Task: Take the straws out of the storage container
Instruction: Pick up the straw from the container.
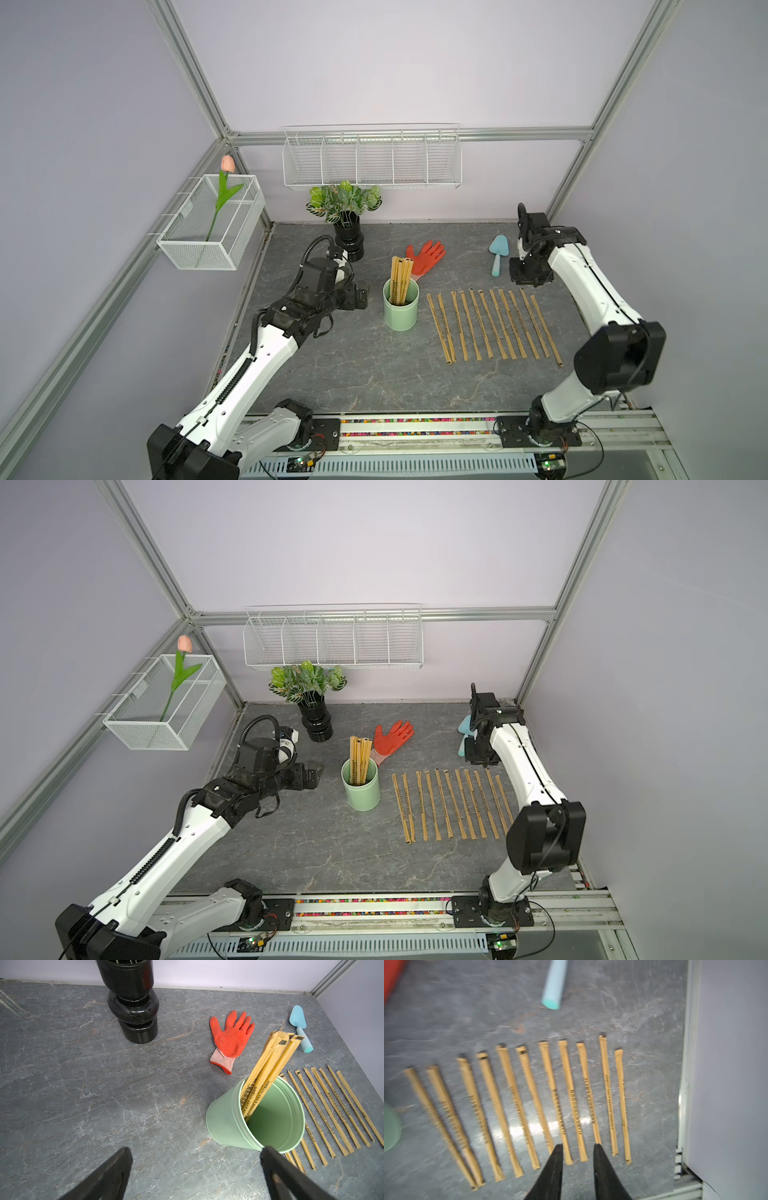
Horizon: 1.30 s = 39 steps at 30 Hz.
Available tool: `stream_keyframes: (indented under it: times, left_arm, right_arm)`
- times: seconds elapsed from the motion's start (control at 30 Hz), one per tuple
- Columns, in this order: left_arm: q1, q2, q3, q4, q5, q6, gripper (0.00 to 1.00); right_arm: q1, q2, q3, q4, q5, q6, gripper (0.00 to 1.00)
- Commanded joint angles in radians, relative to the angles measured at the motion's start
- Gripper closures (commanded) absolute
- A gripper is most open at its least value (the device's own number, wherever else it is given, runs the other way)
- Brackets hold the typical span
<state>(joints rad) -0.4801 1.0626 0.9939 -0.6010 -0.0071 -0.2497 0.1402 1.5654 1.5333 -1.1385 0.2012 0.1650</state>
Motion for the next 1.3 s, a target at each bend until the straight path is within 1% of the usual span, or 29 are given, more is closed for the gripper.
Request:
stream_keyframes:
  times: [0.0,0.13,0.17,0.23,0.3,0.33,0.37,0.4,0.43,0.47,0.6,0.7,0.83,0.9,0.97,1.07,1.13,1.27]
  left_arm:
    - [-0.005,-0.003,0.011,-0.005,-0.002,0.010,0.00]
    - [-0.005,0.016,0.020,-0.014,0.005,0.008,0.00]
    - [-0.005,0.023,0.025,-0.013,0.015,0.008,0.00]
    - [-0.005,0.039,0.030,-0.008,0.029,0.005,0.00]
    - [-0.005,0.061,0.043,-0.009,0.043,0.002,0.00]
    - [-0.005,0.076,0.054,-0.014,0.054,-0.001,0.00]
    - [-0.005,0.091,0.064,-0.019,0.063,-0.005,0.00]
    - [-0.005,0.100,0.075,-0.021,0.072,-0.008,0.00]
    - [-0.005,0.112,0.086,-0.024,0.080,-0.013,0.00]
    - [-0.005,0.122,0.100,-0.028,0.090,-0.015,0.00]
    - [-0.005,0.166,0.158,-0.041,0.116,-0.028,0.01]
    - [-0.005,0.215,0.216,-0.060,0.130,-0.030,0.07]
    - [-0.006,0.293,0.290,-0.091,0.160,-0.029,0.22]
    - [-0.014,0.332,0.319,-0.107,0.170,-0.030,0.33]
    - [-0.028,0.365,0.343,-0.120,0.164,-0.026,0.49]
    - [-0.051,0.407,0.369,-0.136,0.152,-0.019,0.60]
    - [-0.062,0.431,0.380,-0.141,0.148,-0.014,0.63]
    - [-0.072,0.470,0.407,-0.146,0.144,-0.013,0.63]
  right_arm:
    - [0.074,-0.105,-0.064,0.111,-0.163,0.047,0.70]
    - [0.198,-0.203,-0.113,0.174,-0.234,0.083,0.67]
    - [0.228,-0.221,-0.121,0.190,-0.241,0.089,0.65]
    - [0.286,-0.252,-0.134,0.235,-0.238,0.090,0.59]
    - [0.343,-0.277,-0.146,0.269,-0.223,0.091,0.50]
    - [0.367,-0.288,-0.157,0.290,-0.212,0.092,0.44]
    - [0.384,-0.298,-0.169,0.307,-0.201,0.097,0.35]
    - [0.397,-0.306,-0.181,0.327,-0.189,0.102,0.21]
    - [0.409,-0.313,-0.196,0.350,-0.182,0.105,0.00]
    - [0.416,-0.317,-0.204,0.363,-0.181,0.105,0.11]
    - [0.447,-0.306,-0.205,0.371,-0.155,0.104,0.11]
    - [0.472,-0.304,-0.194,0.367,-0.123,0.098,0.11]
    - [0.485,-0.321,-0.194,0.373,-0.113,0.096,0.11]
    - [0.488,-0.333,-0.196,0.378,-0.115,0.094,0.11]
    - [0.490,-0.343,-0.194,0.376,-0.113,0.095,0.11]
    - [0.491,-0.352,-0.193,0.364,-0.115,0.095,0.11]
    - [0.493,-0.356,-0.197,0.362,-0.117,0.094,0.11]
    - [0.493,-0.347,-0.208,0.353,-0.114,0.097,0.11]
